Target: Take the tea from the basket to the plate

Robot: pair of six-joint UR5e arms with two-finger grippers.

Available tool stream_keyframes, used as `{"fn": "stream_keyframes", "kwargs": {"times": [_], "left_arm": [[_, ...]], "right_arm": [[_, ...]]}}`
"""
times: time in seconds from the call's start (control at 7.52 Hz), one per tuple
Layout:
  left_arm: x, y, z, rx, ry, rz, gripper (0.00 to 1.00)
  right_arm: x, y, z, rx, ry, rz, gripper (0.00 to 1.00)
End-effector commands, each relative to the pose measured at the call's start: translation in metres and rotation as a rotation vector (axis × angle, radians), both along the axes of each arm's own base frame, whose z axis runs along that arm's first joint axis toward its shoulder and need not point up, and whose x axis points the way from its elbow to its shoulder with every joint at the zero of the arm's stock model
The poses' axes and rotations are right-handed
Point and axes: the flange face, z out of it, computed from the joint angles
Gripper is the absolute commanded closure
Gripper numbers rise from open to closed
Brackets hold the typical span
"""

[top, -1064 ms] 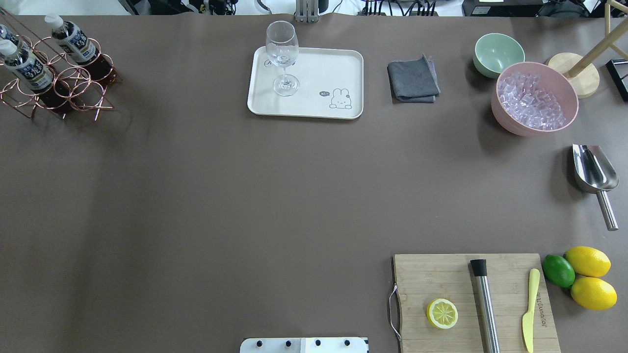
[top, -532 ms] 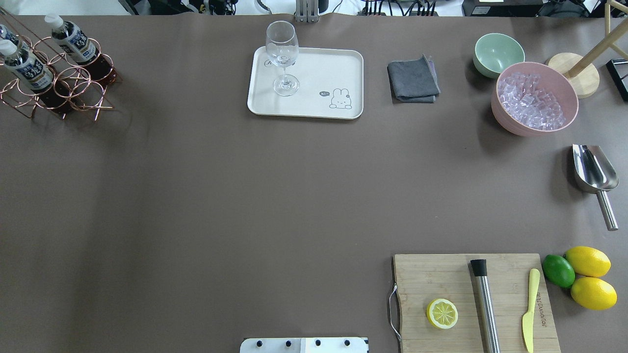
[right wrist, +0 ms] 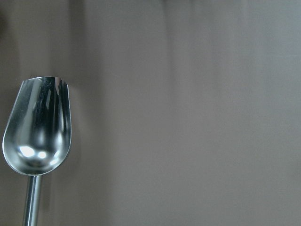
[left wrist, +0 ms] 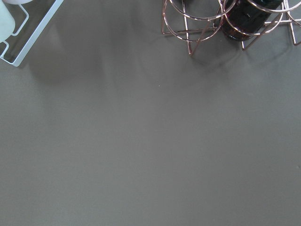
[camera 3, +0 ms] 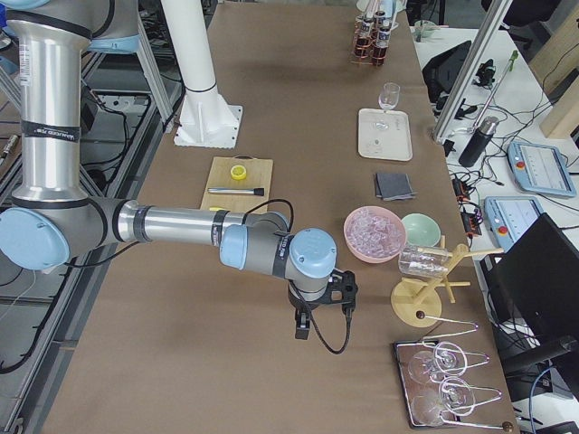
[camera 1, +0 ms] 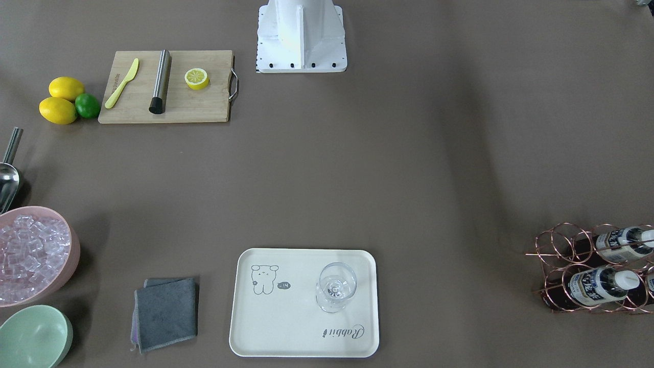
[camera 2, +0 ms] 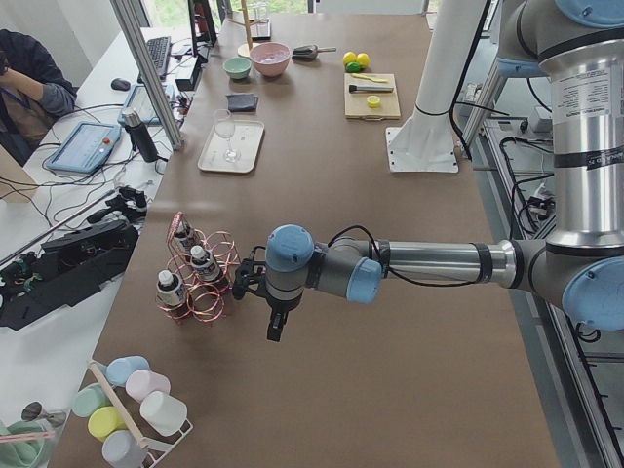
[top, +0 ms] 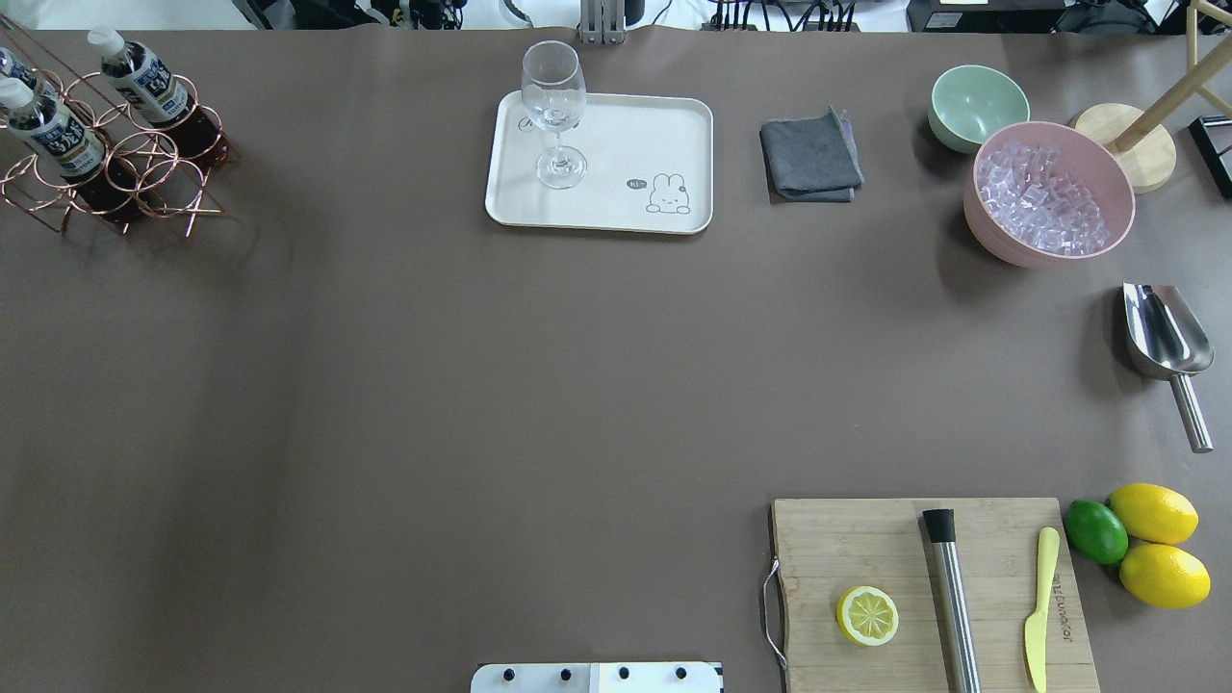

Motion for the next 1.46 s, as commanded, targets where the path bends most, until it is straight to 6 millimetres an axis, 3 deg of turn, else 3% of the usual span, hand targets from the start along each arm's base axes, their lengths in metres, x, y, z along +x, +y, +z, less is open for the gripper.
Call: {"fn": "stream_keyframes", "kwargs": {"times": [0.0, 0.4, 0.53, 0.67, 0.8, 1.2, 1.33], "left_arm": [[0.000, -0.005, -0.010, 0.023, 0.002, 0.000, 0.02], [0.001, -0.024, -0.041, 0.096, 0.009, 0.010, 0.02], [0.002, -0.024, -0.055, 0.172, 0.007, 0.057, 0.02], [0.002, -0.029, -0.056, 0.312, -0.014, 0.193, 0.02], [-0.008, -0.032, -0.061, 0.421, -0.038, 0.262, 0.02], [-0.017, -0.057, -0.081, 0.712, -0.138, 0.506, 0.04], [-0.018, -0.084, -0.100, 0.750, -0.150, 0.588, 0.08]], "right_arm": [[0.000, 0.001, 0.001, -0.001, 0.000, 0.000, 0.00], [0.000, 0.000, 0.000, 0.000, 0.000, 0.000, 0.00], [0.000, 0.000, 0.000, 0.000, 0.000, 0.000, 0.00], [0.000, 0.000, 0.000, 0.000, 0.000, 0.000, 0.00], [0.000, 0.000, 0.000, 0.000, 0.000, 0.000, 0.00], [0.000, 0.000, 0.000, 0.000, 0.000, 0.000, 0.00], [0.000, 0.000, 0.000, 0.000, 0.000, 0.000, 0.00]]}}
